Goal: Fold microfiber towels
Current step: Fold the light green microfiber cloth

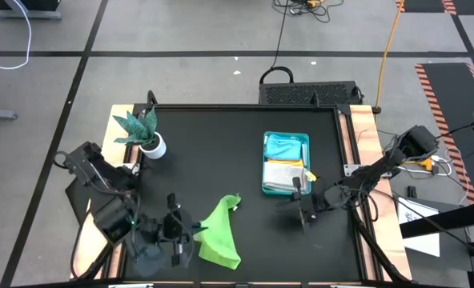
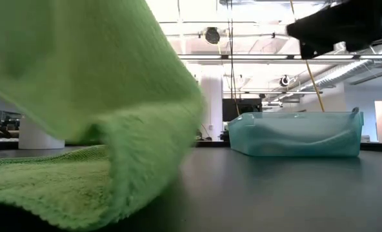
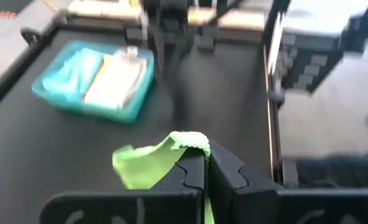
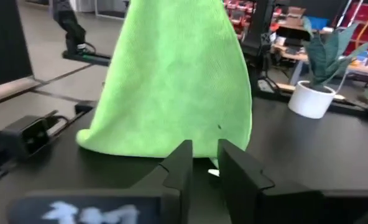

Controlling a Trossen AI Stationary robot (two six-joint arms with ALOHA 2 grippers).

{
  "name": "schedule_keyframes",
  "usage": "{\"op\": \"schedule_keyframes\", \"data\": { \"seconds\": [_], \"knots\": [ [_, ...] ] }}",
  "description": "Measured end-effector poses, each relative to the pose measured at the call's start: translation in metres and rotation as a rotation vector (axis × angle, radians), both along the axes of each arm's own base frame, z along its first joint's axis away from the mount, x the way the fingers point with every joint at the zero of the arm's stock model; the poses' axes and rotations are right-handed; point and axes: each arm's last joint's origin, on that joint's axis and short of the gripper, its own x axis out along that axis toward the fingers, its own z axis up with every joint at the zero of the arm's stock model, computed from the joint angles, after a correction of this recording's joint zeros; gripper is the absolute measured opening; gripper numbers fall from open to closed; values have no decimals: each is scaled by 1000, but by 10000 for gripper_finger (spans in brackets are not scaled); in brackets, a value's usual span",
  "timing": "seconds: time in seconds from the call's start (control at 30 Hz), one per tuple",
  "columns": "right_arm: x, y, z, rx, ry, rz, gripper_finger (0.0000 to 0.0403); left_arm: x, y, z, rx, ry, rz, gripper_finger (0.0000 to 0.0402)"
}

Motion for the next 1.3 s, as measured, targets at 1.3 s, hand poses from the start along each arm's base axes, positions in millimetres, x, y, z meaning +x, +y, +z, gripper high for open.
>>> {"op": "schedule_keyframes", "data": {
  "seconds": [1.3],
  "knots": [
    [17, 6, 1, 8, 58, 11, 112, -67, 26, -121, -467, 533, 323, 28]
  ]
}}
